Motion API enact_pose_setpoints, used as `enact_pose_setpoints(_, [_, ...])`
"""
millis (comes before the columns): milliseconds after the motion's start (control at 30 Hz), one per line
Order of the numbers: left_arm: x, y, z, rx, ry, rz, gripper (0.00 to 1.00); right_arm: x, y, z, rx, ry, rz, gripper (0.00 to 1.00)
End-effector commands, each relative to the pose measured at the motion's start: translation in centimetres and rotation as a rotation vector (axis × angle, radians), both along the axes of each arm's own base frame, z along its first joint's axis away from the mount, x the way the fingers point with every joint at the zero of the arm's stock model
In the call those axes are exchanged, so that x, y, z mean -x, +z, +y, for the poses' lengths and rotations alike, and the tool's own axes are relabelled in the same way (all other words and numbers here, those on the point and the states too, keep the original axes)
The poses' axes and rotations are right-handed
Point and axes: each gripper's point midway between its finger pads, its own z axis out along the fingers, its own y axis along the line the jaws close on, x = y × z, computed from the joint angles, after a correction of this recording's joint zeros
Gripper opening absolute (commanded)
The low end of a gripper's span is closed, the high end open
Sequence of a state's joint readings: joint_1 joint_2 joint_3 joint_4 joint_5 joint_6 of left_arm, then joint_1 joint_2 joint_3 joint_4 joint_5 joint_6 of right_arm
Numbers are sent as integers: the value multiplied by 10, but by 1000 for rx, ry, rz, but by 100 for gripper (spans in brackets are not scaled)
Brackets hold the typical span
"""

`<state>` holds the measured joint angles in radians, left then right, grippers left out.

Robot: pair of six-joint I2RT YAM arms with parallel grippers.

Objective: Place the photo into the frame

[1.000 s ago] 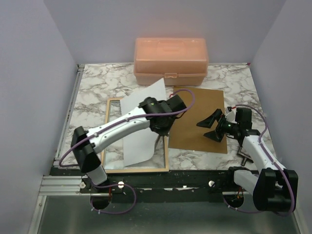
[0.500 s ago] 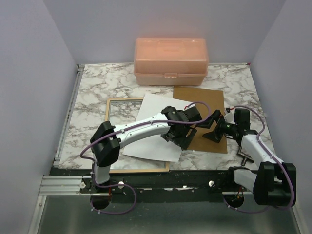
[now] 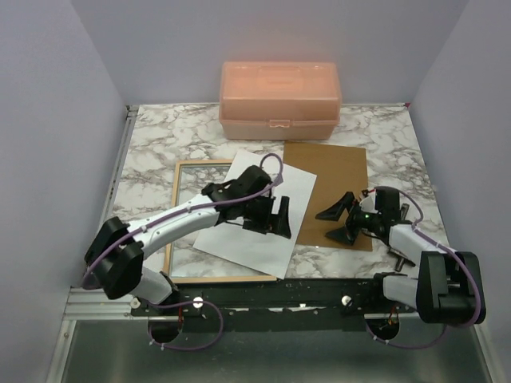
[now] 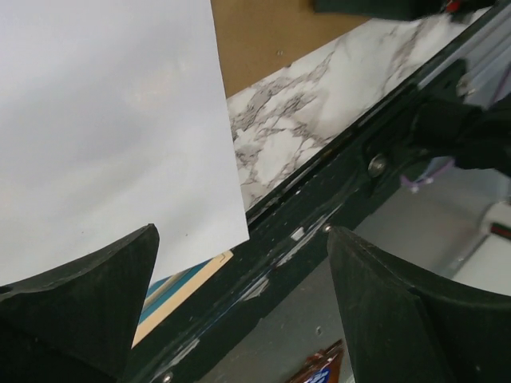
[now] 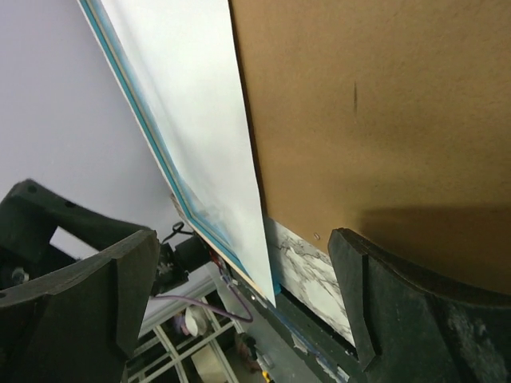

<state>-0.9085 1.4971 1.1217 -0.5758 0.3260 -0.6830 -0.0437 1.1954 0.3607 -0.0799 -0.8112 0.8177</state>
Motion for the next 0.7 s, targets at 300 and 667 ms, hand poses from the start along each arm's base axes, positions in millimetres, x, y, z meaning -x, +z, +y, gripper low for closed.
enact_pose_setpoints(300, [-38,22,86,416,360,-13,89,29,-11,47,-49,98,16,88])
enact_pose_setpoints(667, [-39,114,151,408,500,-364,88,55,-31,74,-10,134,65,79])
